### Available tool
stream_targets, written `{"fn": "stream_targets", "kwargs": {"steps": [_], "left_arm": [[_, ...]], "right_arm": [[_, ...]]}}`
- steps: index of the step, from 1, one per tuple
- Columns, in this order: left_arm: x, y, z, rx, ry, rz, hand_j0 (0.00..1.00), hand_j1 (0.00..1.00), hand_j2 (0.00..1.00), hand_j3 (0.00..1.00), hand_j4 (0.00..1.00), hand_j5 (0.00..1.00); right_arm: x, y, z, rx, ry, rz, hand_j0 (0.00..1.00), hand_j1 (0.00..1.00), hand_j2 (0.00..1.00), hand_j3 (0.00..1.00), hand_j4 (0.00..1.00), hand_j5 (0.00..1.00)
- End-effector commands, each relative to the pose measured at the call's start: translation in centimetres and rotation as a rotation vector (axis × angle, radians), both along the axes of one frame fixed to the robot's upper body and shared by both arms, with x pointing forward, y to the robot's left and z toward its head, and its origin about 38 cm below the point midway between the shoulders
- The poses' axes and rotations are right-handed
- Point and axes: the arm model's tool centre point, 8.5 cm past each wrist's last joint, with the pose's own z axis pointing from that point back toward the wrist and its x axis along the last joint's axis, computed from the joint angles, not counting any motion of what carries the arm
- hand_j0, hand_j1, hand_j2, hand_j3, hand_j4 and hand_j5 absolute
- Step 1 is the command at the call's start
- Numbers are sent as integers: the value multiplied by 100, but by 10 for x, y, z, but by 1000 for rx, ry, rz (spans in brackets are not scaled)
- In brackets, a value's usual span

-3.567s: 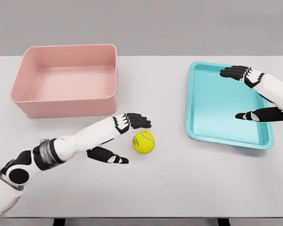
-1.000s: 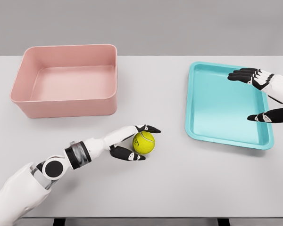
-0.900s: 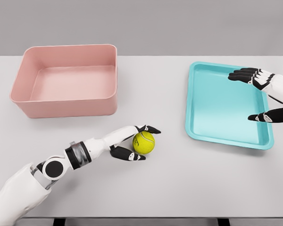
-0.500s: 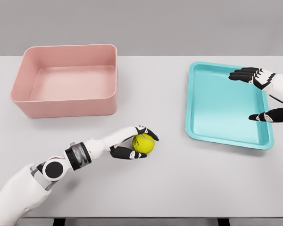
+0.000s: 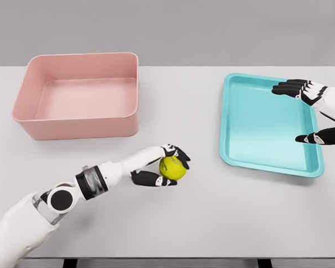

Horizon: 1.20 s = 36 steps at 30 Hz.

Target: Put the tennis from the blue tray into the pink basket with both arms

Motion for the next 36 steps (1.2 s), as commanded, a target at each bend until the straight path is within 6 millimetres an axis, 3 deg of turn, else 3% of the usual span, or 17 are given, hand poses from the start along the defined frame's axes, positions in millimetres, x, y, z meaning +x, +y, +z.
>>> {"fn": "stream_targets", "kwargs": {"steps": [1, 22, 29, 36], "left_arm": [[-1, -1, 6, -16, -8, -5, 51, 51, 51, 51, 51, 51], [13, 12, 54, -95, -142, 24, 51, 51, 51, 51, 51, 51], [24, 28, 71, -120, -189, 77, 51, 51, 51, 51, 51, 51], [32, 43, 88, -151, -247, 118, 51, 51, 51, 51, 51, 51]], "right_arm": [[0, 0, 1, 8, 2, 0, 100, 100, 100, 100, 100, 100], [0, -1, 1, 5, 2, 0, 100, 100, 100, 100, 100, 100], [0, -1, 3, 6, -2, -1, 100, 100, 100, 100, 100, 100], [-1, -10, 17, -3, -7, 0, 100, 100, 100, 100, 100, 100]]}}
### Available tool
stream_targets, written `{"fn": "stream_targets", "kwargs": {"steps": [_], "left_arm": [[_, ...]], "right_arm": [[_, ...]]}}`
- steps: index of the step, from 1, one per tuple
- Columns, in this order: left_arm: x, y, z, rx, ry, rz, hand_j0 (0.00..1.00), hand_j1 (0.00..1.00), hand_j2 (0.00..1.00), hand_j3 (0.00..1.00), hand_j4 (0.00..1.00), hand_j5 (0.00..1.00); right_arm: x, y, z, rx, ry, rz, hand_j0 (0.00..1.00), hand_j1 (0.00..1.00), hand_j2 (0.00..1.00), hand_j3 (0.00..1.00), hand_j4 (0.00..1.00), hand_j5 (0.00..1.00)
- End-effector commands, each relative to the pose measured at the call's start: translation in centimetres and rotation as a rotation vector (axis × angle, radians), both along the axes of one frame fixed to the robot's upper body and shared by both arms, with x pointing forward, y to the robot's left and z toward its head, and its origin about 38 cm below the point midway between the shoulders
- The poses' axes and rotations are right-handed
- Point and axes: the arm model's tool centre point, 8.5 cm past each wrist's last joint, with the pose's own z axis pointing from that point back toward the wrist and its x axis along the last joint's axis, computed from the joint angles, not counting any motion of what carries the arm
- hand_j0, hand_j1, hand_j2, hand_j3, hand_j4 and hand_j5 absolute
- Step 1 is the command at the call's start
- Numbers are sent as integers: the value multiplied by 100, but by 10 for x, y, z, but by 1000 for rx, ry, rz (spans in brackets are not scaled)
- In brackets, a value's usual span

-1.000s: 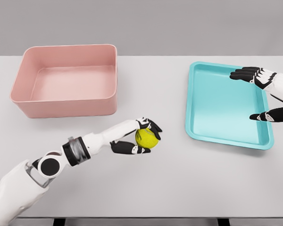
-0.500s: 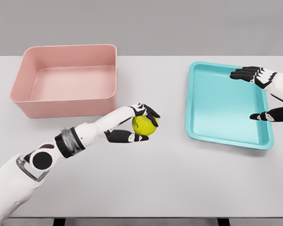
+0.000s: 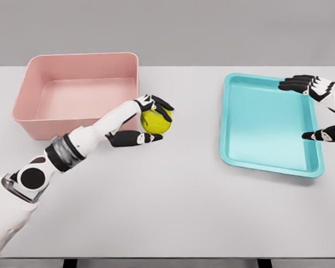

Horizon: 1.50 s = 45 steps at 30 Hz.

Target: Put the tennis from the blue tray into the pink basket with both arms

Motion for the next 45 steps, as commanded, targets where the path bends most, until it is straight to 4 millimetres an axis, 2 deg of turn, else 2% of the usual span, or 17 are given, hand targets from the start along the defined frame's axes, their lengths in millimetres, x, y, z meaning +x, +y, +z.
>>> {"fn": "stream_targets", "kwargs": {"steps": [1, 7, 16, 21, 27, 32, 38, 40, 42, 45], "left_arm": [[4, 7, 7, -19, -14, 21, 51, 51, 51, 51, 51, 51], [11, 14, 18, -30, -32, 42, 51, 51, 51, 51, 51, 51], [28, 45, 36, -53, -66, 139, 51, 51, 51, 51, 51, 51], [42, 60, 39, -49, -60, 195, 51, 51, 51, 51, 51, 51], [60, 76, 39, -41, -42, 240, 51, 51, 51, 51, 51, 51], [73, 90, 26, -25, -1, 289, 51, 51, 51, 51, 51, 51], [79, 107, 24, 4, 10, 325, 52, 52, 52, 52, 52, 52], [80, 110, 25, 5, 9, 334, 57, 57, 57, 57, 57, 57], [80, 117, 28, 10, 2, 346, 67, 67, 67, 67, 67, 67], [80, 120, 30, 12, -1, 350, 69, 69, 69, 69, 69, 69]], "right_arm": [[0, -2, 3, 2, 1, -1, 100, 100, 100, 100, 100, 100], [-1, -2, 0, 2, 10, -1, 100, 100, 100, 100, 100, 100], [-1, -4, 4, -12, 7, -3, 100, 100, 100, 100, 100, 100], [-1, -4, 4, -12, 7, -3, 100, 100, 100, 100, 100, 100], [-1, -4, 4, -13, 5, -3, 100, 100, 100, 100, 100, 100], [-1, -4, 5, -10, 4, -2, 100, 100, 100, 100, 100, 100], [-1, -4, 4, -10, 6, -2, 100, 100, 100, 100, 100, 100], [-1, -4, 4, -12, 8, -2, 100, 100, 100, 100, 100, 100], [-1, -4, 5, -13, 6, -2, 100, 100, 100, 100, 100, 100], [-1, -4, 4, -15, 8, -2, 100, 100, 100, 100, 100, 100]]}}
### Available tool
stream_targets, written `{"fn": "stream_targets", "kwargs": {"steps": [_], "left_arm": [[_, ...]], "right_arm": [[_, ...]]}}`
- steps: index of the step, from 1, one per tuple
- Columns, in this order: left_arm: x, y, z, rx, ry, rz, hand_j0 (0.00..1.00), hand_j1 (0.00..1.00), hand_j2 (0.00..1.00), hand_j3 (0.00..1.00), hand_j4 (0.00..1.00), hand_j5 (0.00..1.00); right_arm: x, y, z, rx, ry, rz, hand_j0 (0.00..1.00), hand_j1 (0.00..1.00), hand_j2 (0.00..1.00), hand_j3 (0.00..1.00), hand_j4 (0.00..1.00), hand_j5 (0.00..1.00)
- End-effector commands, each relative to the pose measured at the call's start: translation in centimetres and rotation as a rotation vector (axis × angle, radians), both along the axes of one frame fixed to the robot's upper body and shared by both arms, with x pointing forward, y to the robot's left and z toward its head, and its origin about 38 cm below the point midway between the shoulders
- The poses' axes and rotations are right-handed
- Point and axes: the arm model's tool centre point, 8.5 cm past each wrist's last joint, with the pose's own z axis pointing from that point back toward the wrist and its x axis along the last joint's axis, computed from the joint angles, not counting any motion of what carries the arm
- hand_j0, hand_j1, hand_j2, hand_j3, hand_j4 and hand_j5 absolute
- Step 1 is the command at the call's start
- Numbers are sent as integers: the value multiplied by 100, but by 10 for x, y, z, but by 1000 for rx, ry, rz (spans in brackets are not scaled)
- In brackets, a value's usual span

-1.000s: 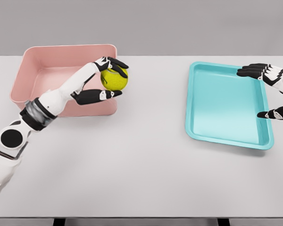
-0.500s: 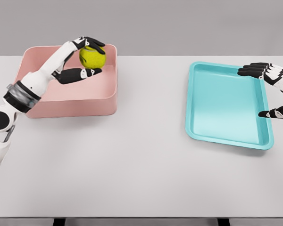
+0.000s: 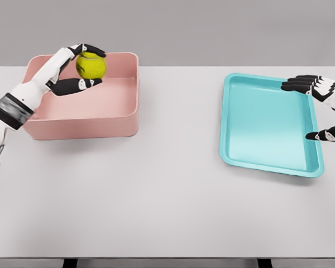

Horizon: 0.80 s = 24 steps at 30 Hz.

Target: Put the tennis from the blue tray into the pink basket with both arms

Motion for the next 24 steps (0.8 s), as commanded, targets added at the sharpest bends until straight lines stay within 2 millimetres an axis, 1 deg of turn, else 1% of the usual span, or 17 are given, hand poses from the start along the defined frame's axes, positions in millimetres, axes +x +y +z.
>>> {"fn": "stream_targets", "kwargs": {"steps": [1, 2, 3, 4, 5, 12, 15, 20, 21, 22, 23, 24], "left_arm": [[0, 8, 3, 1, -3, 13, 70, 70, 70, 70, 70, 70], [0, 8, 4, 3, -3, 13, 70, 70, 70, 70, 70, 70], [0, 9, 4, 5, -3, 14, 76, 76, 76, 76, 76, 76], [0, 9, 4, 5, -4, 15, 93, 93, 93, 93, 93, 93], [0, 8, 4, 3, -4, 15, 99, 99, 99, 99, 99, 99], [-1, 9, 5, 5, -9, 12, 99, 99, 99, 99, 99, 99], [-3, 14, 8, 7, -21, 16, 99, 99, 99, 99, 99, 99], [-23, 10, 37, 1, -137, -82, 100, 100, 100, 100, 100, 100], [-27, 9, 38, 0, -151, -97, 100, 100, 100, 100, 100, 100], [-31, 13, 41, -7, -164, -89, 100, 100, 100, 100, 100, 100], [-38, 15, 38, -11, -169, -91, 100, 100, 100, 100, 100, 100], [-44, 18, 41, -13, -203, -102, 100, 100, 100, 100, 100, 100]], "right_arm": [[0, -2, 3, -3, 1, -2, 100, 100, 100, 100, 100, 100], [0, -1, 2, -1, 2, -1, 100, 100, 100, 100, 100, 100], [0, -1, 1, 0, 4, -1, 100, 100, 100, 100, 100, 100], [0, -1, 2, -1, 1, -1, 100, 100, 100, 100, 100, 100], [0, -1, 2, -1, 1, -1, 100, 100, 100, 100, 100, 100], [0, -1, 2, -1, 1, -1, 100, 100, 100, 100, 100, 100], [0, -1, 2, -1, 1, -1, 100, 100, 100, 100, 100, 100], [0, -1, 2, -1, 1, -1, 100, 100, 100, 100, 100, 100], [0, -1, 2, -1, 1, -1, 100, 100, 100, 100, 100, 100], [0, -1, 2, -1, 1, -1, 100, 100, 100, 100, 100, 100], [0, -1, 2, 0, 1, -1, 100, 100, 100, 100, 100, 100], [0, -1, 2, -1, 1, -1, 100, 100, 100, 100, 100, 100]]}}
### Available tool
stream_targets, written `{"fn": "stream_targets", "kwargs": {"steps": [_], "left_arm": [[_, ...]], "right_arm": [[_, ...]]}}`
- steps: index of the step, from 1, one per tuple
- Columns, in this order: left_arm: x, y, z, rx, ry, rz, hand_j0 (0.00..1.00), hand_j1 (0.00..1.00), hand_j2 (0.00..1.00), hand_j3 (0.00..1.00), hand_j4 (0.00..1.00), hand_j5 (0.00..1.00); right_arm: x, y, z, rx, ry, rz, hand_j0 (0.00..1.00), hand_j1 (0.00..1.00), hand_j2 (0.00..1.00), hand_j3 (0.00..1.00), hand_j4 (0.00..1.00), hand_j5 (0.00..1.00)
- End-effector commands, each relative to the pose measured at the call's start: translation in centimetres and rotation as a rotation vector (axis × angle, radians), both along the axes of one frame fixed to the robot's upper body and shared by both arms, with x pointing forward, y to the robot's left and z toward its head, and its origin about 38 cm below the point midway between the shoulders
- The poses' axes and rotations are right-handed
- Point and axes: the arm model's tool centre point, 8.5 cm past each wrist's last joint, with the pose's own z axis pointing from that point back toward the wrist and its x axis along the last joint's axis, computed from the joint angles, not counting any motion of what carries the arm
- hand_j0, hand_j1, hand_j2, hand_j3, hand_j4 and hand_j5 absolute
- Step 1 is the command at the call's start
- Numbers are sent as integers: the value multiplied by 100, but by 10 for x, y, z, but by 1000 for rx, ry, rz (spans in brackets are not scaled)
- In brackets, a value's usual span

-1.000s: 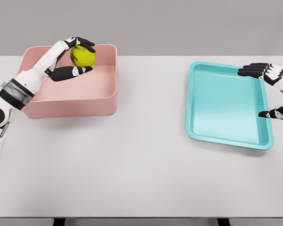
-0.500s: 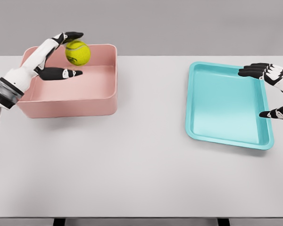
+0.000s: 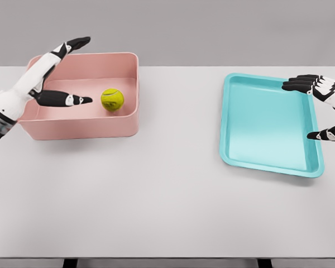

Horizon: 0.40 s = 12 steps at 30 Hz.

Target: Put the tennis from the blue tray into the pink basket with both arms

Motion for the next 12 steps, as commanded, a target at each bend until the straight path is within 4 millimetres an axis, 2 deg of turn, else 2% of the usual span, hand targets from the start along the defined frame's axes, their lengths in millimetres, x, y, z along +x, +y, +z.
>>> {"fn": "stream_targets", "kwargs": {"steps": [1, 4, 6, 9, 12], "left_arm": [[-12, 7, 28, 6, -131, -52, 100, 100, 100, 100, 100, 100], [-26, 13, 37, -5, -203, -103, 100, 100, 100, 100, 100, 100], [-32, 17, 27, 1, -176, -99, 100, 100, 100, 100, 100, 100], [-43, 22, 1, 20, -101, -90, 100, 100, 100, 100, 100, 100], [-46, 30, -7, 40, -73, -78, 100, 100, 100, 100, 100, 100]], "right_arm": [[0, 0, 1, 7, 2, 0, 100, 100, 100, 100, 100, 100], [0, 0, 0, 8, 2, 0, 100, 100, 100, 100, 100, 100], [0, 0, 0, 8, 2, 0, 100, 100, 100, 100, 100, 100], [0, 0, 0, 7, 3, 0, 100, 100, 100, 100, 100, 100], [0, 0, 0, 7, 3, 0, 100, 100, 100, 100, 100, 100]]}}
